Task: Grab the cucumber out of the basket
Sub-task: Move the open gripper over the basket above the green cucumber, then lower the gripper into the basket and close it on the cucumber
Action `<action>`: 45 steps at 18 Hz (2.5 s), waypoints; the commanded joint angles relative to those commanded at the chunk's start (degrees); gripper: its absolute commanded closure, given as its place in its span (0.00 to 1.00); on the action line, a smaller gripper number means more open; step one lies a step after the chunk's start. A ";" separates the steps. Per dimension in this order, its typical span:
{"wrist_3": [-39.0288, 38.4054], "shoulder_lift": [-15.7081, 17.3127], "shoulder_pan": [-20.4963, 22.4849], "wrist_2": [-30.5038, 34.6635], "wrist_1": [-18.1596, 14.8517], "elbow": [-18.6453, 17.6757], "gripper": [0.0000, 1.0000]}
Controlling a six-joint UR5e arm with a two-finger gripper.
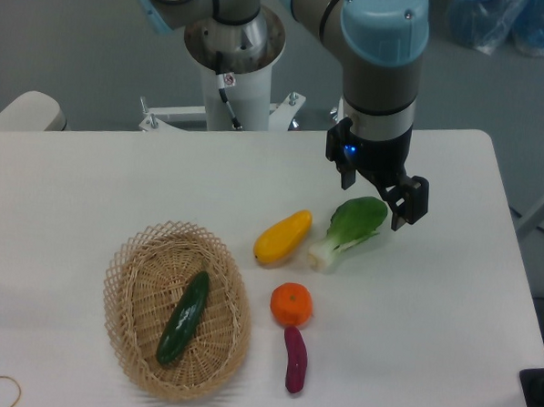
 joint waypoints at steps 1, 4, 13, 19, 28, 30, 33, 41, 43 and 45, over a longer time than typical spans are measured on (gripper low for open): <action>0.00 0.00 -0.09 0.09 0.26 -0.17 0.00; -0.62 -0.26 -0.26 0.18 0.00 -0.26 0.00; -13.34 -0.70 -1.41 -5.71 0.88 -3.16 0.00; -25.99 -1.58 -6.40 -6.86 1.40 -4.74 0.00; -40.07 -5.27 -13.88 -6.77 11.25 -9.40 0.00; -40.60 -6.85 -15.20 -6.59 11.42 -10.10 0.00; -42.18 -8.52 -16.52 -6.50 12.30 -10.98 0.00; -44.91 -11.77 -18.98 -5.80 23.99 -17.22 0.00; -46.92 -13.09 -20.12 -3.27 25.74 -17.75 0.00; -48.51 -14.32 -22.06 -0.89 27.06 -18.02 0.00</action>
